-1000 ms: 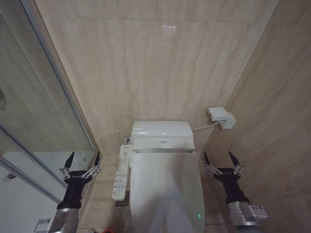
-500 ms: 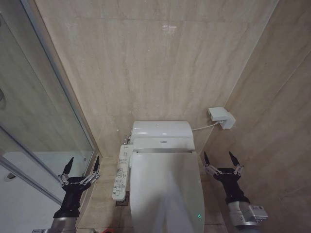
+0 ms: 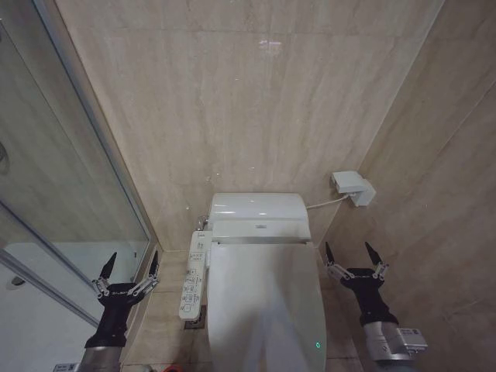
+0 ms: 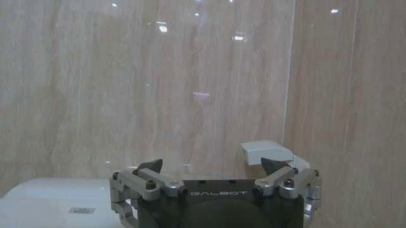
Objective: Open the toilet lid, clean the toilet bowl with a toilet brush, close the toilet lid, and flush.
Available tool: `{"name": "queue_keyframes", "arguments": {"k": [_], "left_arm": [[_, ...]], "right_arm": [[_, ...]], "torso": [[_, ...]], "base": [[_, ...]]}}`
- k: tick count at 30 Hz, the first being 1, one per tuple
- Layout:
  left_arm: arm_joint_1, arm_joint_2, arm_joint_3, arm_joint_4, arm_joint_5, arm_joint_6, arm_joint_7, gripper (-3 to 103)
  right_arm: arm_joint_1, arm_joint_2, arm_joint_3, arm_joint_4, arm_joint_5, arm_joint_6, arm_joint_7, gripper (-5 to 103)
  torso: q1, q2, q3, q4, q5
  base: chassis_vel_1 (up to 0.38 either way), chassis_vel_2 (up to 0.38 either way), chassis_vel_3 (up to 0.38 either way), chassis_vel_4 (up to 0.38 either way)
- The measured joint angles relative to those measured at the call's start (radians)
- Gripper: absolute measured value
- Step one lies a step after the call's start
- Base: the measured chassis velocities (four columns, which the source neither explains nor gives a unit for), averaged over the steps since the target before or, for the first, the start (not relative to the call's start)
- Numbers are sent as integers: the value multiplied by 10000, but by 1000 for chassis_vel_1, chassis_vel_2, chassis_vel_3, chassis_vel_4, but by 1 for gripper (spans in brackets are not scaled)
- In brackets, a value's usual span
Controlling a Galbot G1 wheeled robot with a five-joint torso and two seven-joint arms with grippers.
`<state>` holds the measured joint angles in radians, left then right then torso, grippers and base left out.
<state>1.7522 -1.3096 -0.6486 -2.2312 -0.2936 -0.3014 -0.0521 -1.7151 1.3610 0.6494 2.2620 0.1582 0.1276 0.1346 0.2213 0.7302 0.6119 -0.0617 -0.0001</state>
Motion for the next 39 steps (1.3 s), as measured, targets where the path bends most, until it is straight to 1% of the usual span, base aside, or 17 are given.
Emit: {"name": "queue_keyframes", "arguments": {"k": [8, 15, 20, 39], "left_arm": [[10, -15, 39, -47, 129, 74, -41, 100], [214, -127, 180, -447, 292, 232, -227, 100], [294, -157, 278, -516, 414, 231, -276, 100], [293, -144, 167, -451, 434, 199, -287, 100]], "right_arm": [[0, 0, 0, 0, 0, 0, 0, 100], [0, 0, 0, 0, 1, 0, 0, 100], [0, 0, 0, 0, 0, 0, 0, 100], [0, 0, 0, 0, 0, 0, 0, 100]], "torso": [[0, 0, 0, 0, 0], [0, 0, 0, 0, 1], [0, 0, 0, 0, 1], [0, 0, 0, 0, 1]], "base": [[0, 0, 0, 0], [0, 0, 0, 0], [0, 0, 0, 0], [0, 0, 0, 0]]}}
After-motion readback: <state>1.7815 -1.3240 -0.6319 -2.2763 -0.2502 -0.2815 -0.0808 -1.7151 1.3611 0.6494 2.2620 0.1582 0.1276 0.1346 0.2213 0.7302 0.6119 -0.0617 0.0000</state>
